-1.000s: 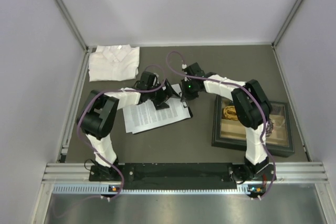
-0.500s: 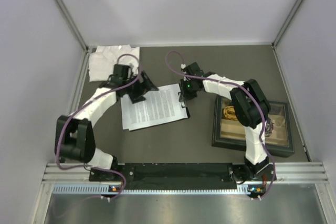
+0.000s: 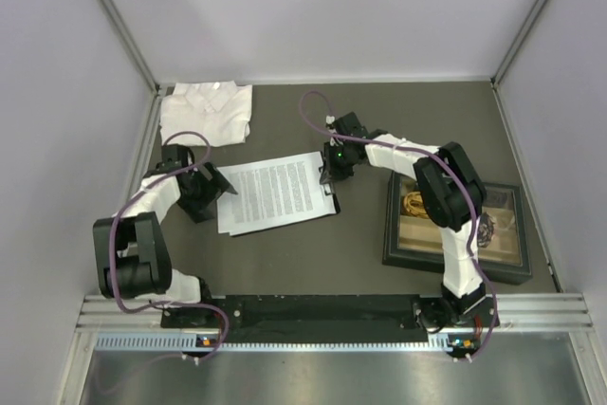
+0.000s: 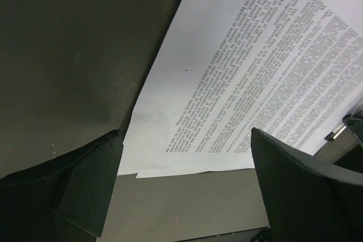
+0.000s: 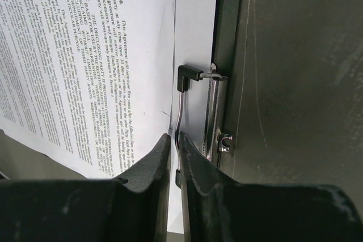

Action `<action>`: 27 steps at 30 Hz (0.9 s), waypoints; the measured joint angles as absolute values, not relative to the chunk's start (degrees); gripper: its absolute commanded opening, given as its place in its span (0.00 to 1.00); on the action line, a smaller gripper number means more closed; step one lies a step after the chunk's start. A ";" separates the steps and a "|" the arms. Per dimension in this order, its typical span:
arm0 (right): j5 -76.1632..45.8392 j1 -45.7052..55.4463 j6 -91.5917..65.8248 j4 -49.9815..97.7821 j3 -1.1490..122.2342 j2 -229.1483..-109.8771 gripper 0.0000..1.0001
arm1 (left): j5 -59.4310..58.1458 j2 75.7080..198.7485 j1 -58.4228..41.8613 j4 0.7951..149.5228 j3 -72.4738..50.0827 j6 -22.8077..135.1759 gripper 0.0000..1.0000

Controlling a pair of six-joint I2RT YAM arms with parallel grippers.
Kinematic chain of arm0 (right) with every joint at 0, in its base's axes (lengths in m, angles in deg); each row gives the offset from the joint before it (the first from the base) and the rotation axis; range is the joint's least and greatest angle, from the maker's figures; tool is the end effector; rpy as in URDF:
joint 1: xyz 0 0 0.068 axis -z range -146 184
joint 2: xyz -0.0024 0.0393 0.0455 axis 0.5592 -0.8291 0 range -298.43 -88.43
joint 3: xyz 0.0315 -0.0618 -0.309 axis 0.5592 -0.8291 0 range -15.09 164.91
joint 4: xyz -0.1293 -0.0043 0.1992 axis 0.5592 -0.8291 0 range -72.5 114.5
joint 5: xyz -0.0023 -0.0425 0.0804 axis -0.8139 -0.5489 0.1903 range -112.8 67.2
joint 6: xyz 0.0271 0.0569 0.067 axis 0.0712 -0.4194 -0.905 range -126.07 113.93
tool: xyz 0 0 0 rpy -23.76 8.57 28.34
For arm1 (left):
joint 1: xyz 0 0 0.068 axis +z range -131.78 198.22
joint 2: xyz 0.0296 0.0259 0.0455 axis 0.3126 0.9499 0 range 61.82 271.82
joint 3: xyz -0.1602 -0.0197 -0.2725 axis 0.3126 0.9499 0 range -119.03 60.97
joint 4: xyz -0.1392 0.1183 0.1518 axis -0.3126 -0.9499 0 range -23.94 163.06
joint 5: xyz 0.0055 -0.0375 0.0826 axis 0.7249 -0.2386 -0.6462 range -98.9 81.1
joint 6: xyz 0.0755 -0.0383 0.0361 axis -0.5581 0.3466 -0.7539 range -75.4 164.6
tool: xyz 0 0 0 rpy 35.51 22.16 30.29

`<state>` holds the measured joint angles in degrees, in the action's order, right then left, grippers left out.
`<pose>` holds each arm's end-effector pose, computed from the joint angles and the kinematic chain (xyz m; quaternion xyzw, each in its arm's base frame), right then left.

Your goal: Put the files into the folder

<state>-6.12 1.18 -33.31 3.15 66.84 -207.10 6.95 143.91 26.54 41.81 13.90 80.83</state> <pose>0.3745 0.2696 0.1716 -0.0861 0.9482 0.2569 0.1657 0.2538 0.0144 0.2025 -0.3412 0.9077 -0.1801 0.1652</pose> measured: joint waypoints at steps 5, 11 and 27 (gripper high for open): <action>-3.54 1.40 -34.91 5.01 66.80 -208.02 0.00 | 7.41 149.04 26.80 43.32 13.82 80.42 0.95; 0.57 2.18 -37.01 10.56 64.04 -208.07 0.00 | 10.32 149.46 26.99 46.49 14.45 80.64 0.94; 5.40 3.69 -38.19 19.89 58.38 -206.91 0.00 | 3.08 144.85 27.08 38.34 12.13 78.65 0.98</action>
<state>5.40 3.69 -38.19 19.89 58.38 -206.91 3.08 144.85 27.08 38.34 12.13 78.65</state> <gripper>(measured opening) 0.004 0.980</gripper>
